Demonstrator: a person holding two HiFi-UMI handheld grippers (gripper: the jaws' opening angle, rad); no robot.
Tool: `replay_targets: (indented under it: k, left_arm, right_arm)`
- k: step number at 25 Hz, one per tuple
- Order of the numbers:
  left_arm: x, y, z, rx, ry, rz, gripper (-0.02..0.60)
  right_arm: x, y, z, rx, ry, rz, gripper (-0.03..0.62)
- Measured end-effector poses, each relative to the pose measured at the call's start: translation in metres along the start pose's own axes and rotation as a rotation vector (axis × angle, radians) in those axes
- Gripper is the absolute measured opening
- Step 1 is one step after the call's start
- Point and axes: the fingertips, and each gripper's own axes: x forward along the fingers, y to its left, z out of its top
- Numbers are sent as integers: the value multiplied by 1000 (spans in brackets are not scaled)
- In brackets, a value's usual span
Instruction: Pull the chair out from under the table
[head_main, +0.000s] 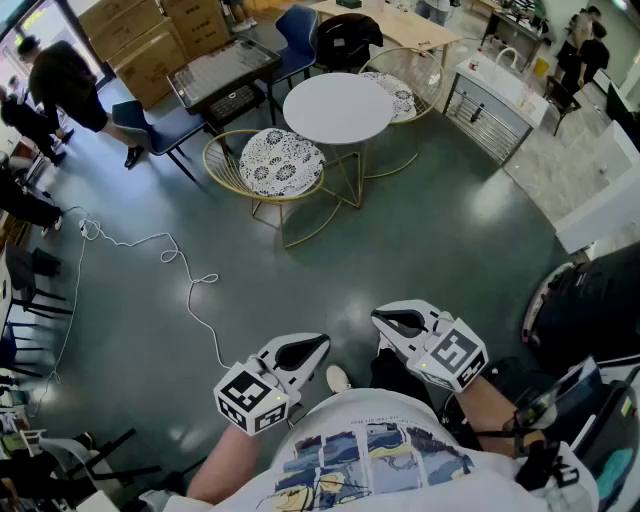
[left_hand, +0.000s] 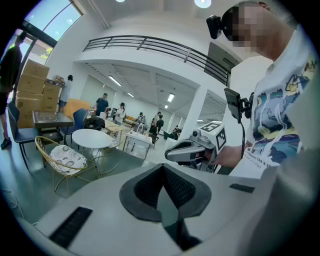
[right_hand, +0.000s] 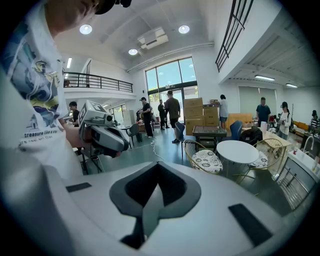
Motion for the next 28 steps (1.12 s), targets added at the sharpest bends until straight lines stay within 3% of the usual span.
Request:
replay_targets:
  k: [6,13,28]
  left_arm:
    - [11,7,7,27,-9,32,9]
    - [45,34,33,27,-7,42,9]
    - [265,25,93,100,63,-43,9]
  right_arm:
    - [7,-13,6,-38,-11,38,11]
    - [15,-63,16,-44,-18,42,11]
    - [-79,-240,-43,52,-26,-16,14]
